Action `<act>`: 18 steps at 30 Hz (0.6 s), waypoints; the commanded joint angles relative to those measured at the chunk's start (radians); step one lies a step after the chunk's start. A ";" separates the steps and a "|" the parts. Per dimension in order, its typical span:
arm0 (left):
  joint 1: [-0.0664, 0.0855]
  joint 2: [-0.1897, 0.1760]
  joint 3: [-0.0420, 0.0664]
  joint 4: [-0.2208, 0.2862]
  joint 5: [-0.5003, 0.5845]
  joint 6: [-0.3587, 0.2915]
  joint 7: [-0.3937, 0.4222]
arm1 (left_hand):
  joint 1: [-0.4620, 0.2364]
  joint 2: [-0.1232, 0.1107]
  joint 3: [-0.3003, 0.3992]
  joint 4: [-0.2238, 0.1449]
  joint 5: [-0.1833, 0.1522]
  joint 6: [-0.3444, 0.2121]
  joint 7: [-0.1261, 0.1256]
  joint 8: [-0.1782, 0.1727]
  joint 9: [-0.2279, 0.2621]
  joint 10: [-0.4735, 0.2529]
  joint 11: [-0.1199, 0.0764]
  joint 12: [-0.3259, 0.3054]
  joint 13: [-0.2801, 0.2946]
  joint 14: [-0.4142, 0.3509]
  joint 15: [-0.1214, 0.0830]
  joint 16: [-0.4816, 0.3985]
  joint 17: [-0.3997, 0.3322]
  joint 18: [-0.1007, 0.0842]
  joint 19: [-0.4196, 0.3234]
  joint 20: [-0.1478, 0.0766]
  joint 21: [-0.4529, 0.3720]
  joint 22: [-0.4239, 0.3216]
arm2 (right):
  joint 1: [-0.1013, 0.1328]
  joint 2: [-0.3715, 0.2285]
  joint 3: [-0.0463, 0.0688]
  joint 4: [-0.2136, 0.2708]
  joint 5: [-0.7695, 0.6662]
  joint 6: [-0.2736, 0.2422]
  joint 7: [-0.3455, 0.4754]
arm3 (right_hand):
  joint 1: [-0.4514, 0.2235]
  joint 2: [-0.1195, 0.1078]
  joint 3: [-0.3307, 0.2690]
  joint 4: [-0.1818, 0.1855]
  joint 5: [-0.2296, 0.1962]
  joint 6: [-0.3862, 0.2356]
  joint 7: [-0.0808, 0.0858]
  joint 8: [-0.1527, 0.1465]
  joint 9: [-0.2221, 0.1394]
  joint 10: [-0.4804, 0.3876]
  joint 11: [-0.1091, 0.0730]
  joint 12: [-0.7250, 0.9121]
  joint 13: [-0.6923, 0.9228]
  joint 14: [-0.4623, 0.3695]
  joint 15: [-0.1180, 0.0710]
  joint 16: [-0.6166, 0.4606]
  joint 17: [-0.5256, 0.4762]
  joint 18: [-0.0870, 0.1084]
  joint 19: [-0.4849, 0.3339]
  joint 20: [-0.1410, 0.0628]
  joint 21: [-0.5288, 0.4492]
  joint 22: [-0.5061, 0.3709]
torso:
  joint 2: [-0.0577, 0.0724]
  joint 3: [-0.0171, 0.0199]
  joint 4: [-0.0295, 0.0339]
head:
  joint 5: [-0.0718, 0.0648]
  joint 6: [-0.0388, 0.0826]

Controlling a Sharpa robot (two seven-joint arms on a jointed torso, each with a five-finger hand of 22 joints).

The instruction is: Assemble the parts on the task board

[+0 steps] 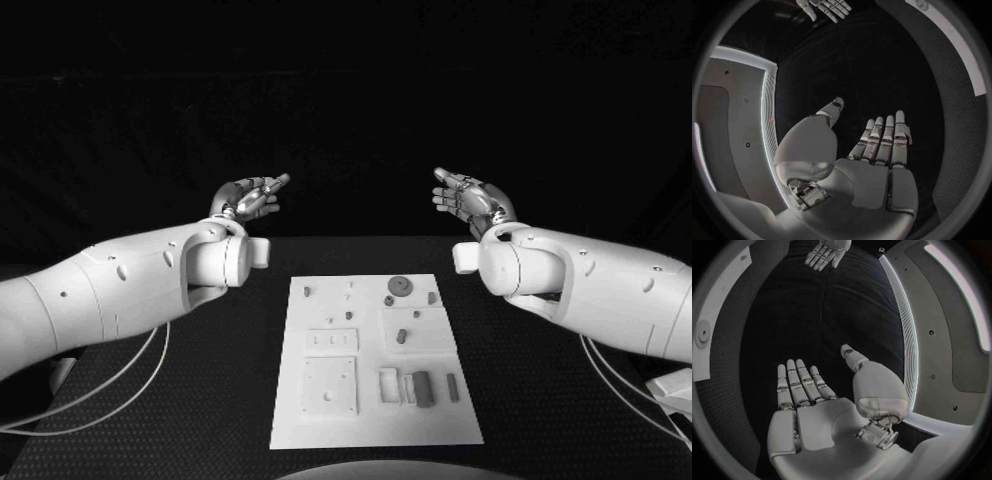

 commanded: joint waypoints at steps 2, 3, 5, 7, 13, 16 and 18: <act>0.038 0.022 -0.022 -0.071 -0.015 0.141 -0.155 | 0.041 -0.003 0.016 0.001 0.008 0.021 0.013 0.014 0.017 0.026 0.004 0.005 0.003 0.023 0.003 0.012 0.017 -0.015 0.025 0.003 0.006 0.019 | 0.037 0.015 -0.015 -0.070 -0.031 0.255 -0.151 | 0.069 0.007 0.015 -0.048 0.007 0.049 0.102 0.039 0.046 0.049 0.011 0.017 0.006 0.044 0.014 0.030 0.020 0.019 0.046 0.013 0.011 0.062 | 0.000 0.0003 -0.0002 | 0.001 -0.008; 0.046 0.027 -0.028 -0.086 -0.016 0.151 -0.167 | 0.042 -0.002 0.015 0.001 0.008 0.022 0.014 0.014 0.017 0.028 0.004 0.005 0.004 0.024 0.003 0.013 0.017 -0.015 0.025 0.003 0.006 0.018 | 0.046 0.019 -0.019 -0.086 -0.032 0.279 -0.166 | 0.078 0.008 0.015 -0.063 0.007 0.062 0.104 0.049 0.056 0.057 0.012 0.020 0.006 0.052 0.017 0.035 0.022 0.021 0.055 0.016 0.012 0.062 | 0.000 0.0003 -0.0002 | 0.001 -0.008; 0.059 0.033 -0.037 -0.109 -0.016 0.166 -0.186 | 0.044 0.001 0.013 0.002 0.008 0.023 0.015 0.015 0.018 0.031 0.005 0.006 0.004 0.027 0.004 0.015 0.018 -0.015 0.026 0.002 0.007 0.018 | 0.061 0.025 -0.026 -0.113 -0.035 0.318 -0.192 | 0.105 0.007 0.022 -0.098 0.008 0.090 0.106 0.068 0.070 0.080 0.013 0.030 0.010 0.075 0.019 0.048 0.027 0.028 0.074 0.014 0.016 0.061 | 0.000 0.0003 -0.0002 | 0.001 -0.008; 0.067 0.037 -0.042 -0.122 -0.017 0.174 -0.197 | 0.051 0.006 0.010 0.003 0.007 0.031 0.021 0.020 0.020 0.044 0.009 0.011 0.006 0.039 0.005 0.023 0.021 -0.015 0.034 -0.002 0.011 0.019 | 0.072 0.029 -0.032 -0.134 -0.038 0.349 -0.211 | 0.139 0.006 0.033 -0.143 0.008 0.124 0.107 0.087 0.075 0.117 0.015 0.047 0.015 0.110 0.024 0.065 0.033 0.040 0.106 0.010 0.023 0.060 | 0.000 0.0003 -0.0002 | 0.001 -0.008; 0.070 0.039 -0.044 -0.127 -0.017 0.177 -0.200 | 0.108 0.021 0.019 -0.027 0.008 0.122 0.049 0.065 0.035 0.168 0.028 0.067 0.030 0.135 0.007 0.076 0.041 0.002 0.106 -0.023 0.045 0.032 | 0.087 0.035 -0.038 -0.160 -0.040 0.385 -0.235 | 0.184 0.008 0.057 -0.210 0.009 0.241 0.103 0.139 0.084 0.241 0.007 0.101 0.034 0.244 0.006 0.129 0.058 0.083 0.228 0.001 0.055 0.055 | 0.000 0.0003 -0.0002 | 0.001 -0.008; 0.069 0.011 -0.072 -0.065 -0.047 0.195 -0.170 | 0.163 0.023 0.046 -0.064 0.011 0.197 0.050 0.101 0.046 0.243 0.025 0.104 0.044 0.213 -0.004 0.117 0.058 0.024 0.162 -0.031 0.073 0.043 | 0.083 0.067 -0.040 -0.252 -0.698 0.327 -0.235 | 0.227 -0.002 0.076 -0.212 0.008 0.334 0.082 0.183 0.098 0.333 -0.028 0.144 0.052 0.358 -0.049 0.192 0.088 0.118 0.335 -0.012 0.100 0.062 | 0.001 -0.0025 0.0016 | 0.000 0.024; 0.069 0.006 -0.073 -0.057 -0.058 0.211 -0.169 | 0.186 0.027 0.066 -0.085 0.009 0.244 0.044 0.117 0.047 0.305 0.016 0.132 0.056 0.278 -0.014 0.150 0.073 0.032 0.191 -0.039 0.086 0.049 | 0.082 0.068 -0.040 -0.256 -0.787 0.326 -0.237 | 0.250 -0.009 0.081 -0.213 0.008 0.373 0.071 0.190 0.095 0.372 -0.043 0.152 0.053 0.418 -0.078 0.216 0.103 0.139 0.401 -0.015 0.117 0.056 | 0.002 -0.0021 0.0027 | -0.001 0.029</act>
